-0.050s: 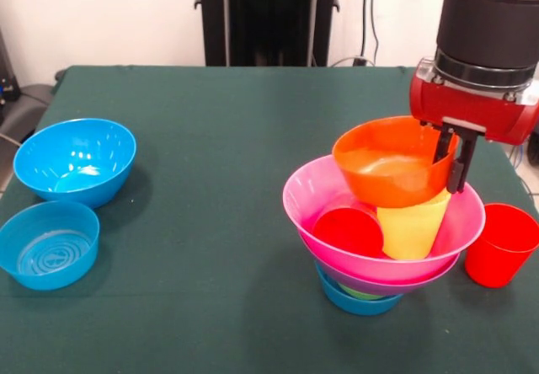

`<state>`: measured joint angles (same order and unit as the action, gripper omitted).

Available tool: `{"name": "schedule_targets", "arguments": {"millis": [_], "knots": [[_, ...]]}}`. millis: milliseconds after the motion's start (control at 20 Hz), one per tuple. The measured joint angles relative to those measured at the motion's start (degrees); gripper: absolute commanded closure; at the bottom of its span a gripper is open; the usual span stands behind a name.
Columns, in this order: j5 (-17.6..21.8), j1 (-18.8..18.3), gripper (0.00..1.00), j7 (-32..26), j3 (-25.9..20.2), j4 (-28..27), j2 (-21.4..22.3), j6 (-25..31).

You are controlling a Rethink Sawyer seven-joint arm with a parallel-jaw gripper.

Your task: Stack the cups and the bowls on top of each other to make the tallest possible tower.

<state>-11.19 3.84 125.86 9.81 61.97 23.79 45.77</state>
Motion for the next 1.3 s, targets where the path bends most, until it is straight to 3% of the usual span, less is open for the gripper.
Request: {"name": "schedule_targets", "arguments": {"millis": [250,300,1300], "knots": [[-0.7,1.1,1.00,0.0,0.7,-0.4,-0.2,0.4],[-1.3,1.7,0.00,0.0,1.3,-0.6,-0.2,0.4],[-2.0,2.1,0.00,0.0,3.3,-0.6,-0.3,0.4]]}}
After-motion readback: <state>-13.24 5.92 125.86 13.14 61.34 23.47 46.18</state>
